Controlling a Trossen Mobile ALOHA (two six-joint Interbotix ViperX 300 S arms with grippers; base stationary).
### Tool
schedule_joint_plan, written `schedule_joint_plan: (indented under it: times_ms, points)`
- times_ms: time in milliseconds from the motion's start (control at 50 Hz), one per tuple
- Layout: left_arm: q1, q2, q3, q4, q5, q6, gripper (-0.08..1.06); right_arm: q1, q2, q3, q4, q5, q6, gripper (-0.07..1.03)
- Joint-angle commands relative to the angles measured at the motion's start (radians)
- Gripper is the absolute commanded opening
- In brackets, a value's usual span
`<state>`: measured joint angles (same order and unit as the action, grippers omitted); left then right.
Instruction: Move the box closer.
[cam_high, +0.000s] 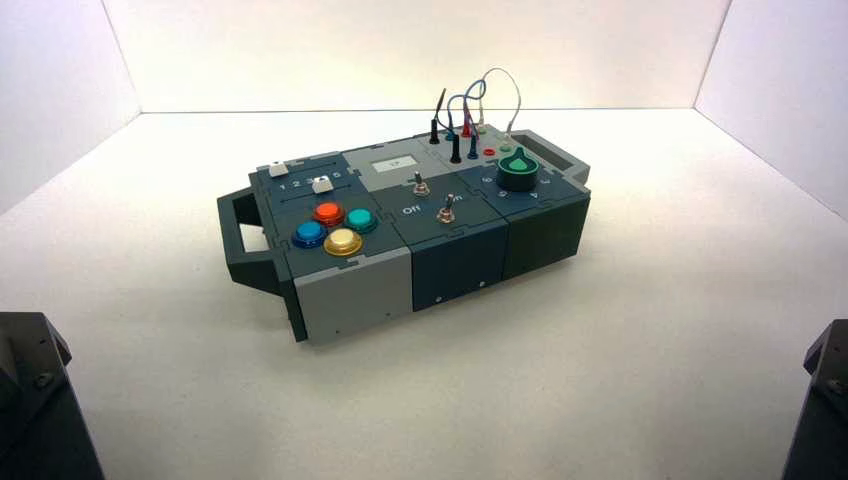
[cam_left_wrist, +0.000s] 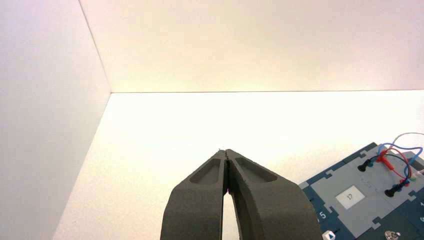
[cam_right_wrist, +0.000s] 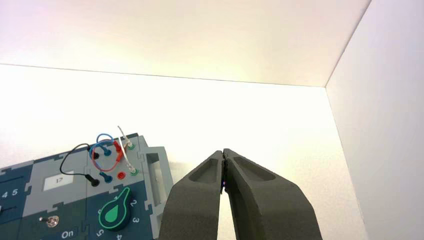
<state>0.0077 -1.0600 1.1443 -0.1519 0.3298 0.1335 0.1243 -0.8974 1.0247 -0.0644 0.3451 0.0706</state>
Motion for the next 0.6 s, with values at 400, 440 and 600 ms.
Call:
schedule_joint_plan:
  times_ms: [400,440,600]
  points:
    - [0.006,0.012,-0.014,0.002,-0.015,0.005,-0.03,-0.005,0.003,-0.014,0.008,-0.011,0.002,-0.02]
    - [0.006,0.02,-0.017,0.002,-0.018,0.005,-0.03,-0.003,0.005,-0.012,0.011,-0.012,0.002,-0.02]
    - [0.005,0.094,-0.029,-0.003,-0.015,0.005,-0.03,0.015,0.043,-0.034,0.058,-0.012,0.002,-0.02]
